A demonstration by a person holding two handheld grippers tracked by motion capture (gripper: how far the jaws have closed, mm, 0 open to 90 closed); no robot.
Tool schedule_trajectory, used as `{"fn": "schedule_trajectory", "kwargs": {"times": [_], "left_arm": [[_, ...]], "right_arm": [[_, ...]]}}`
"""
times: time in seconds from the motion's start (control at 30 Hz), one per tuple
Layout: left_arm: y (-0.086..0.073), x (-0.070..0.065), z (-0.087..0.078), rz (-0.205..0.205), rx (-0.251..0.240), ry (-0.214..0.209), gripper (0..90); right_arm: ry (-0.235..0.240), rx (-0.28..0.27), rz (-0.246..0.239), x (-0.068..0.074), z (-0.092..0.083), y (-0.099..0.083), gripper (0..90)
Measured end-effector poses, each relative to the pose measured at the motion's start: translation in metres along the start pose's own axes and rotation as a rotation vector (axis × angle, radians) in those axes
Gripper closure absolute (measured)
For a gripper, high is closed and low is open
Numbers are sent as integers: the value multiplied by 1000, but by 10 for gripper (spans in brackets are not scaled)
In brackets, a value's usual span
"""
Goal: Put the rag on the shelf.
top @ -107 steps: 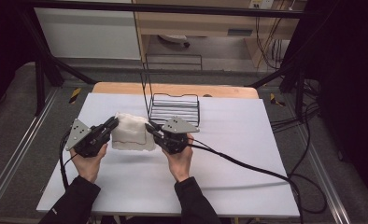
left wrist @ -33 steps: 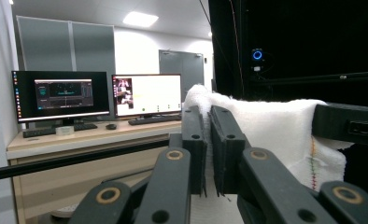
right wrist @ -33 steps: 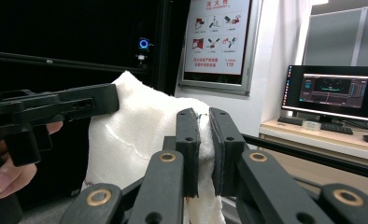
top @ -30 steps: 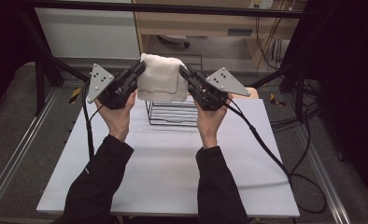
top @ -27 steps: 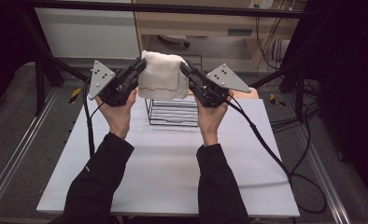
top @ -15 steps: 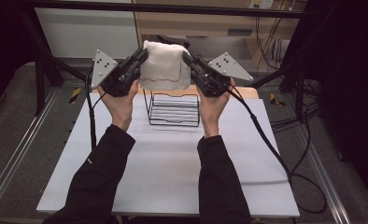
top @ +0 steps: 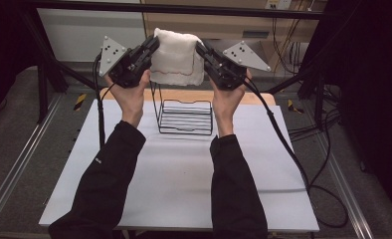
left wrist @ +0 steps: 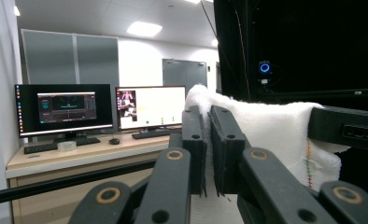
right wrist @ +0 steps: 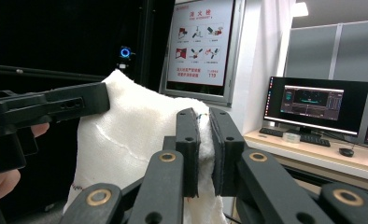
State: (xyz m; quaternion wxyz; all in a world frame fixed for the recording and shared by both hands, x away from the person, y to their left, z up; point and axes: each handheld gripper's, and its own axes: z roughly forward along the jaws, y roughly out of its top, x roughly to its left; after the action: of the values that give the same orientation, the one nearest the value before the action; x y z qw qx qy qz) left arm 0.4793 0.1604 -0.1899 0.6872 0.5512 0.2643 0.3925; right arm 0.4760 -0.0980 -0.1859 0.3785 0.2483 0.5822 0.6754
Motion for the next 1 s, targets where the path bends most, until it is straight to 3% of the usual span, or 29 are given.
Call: {"fn": "schedule_trajectory", "kwargs": {"times": [0.33,0.43,0.8,1.0], "left_arm": [[2,7,14,14,12,9,848],[2,9,19,1,17,7,848],[-7,16,33,14,54,18,848],[-17,19,35,8,80,2,847]], "right_arm": [[-7,7,10,-9,12,3,833],[-13,13,18,-13,16,2,833],[-22,49,29,-24,28,-5,833],[-21,74,35,-27,31,-14,832]]}}
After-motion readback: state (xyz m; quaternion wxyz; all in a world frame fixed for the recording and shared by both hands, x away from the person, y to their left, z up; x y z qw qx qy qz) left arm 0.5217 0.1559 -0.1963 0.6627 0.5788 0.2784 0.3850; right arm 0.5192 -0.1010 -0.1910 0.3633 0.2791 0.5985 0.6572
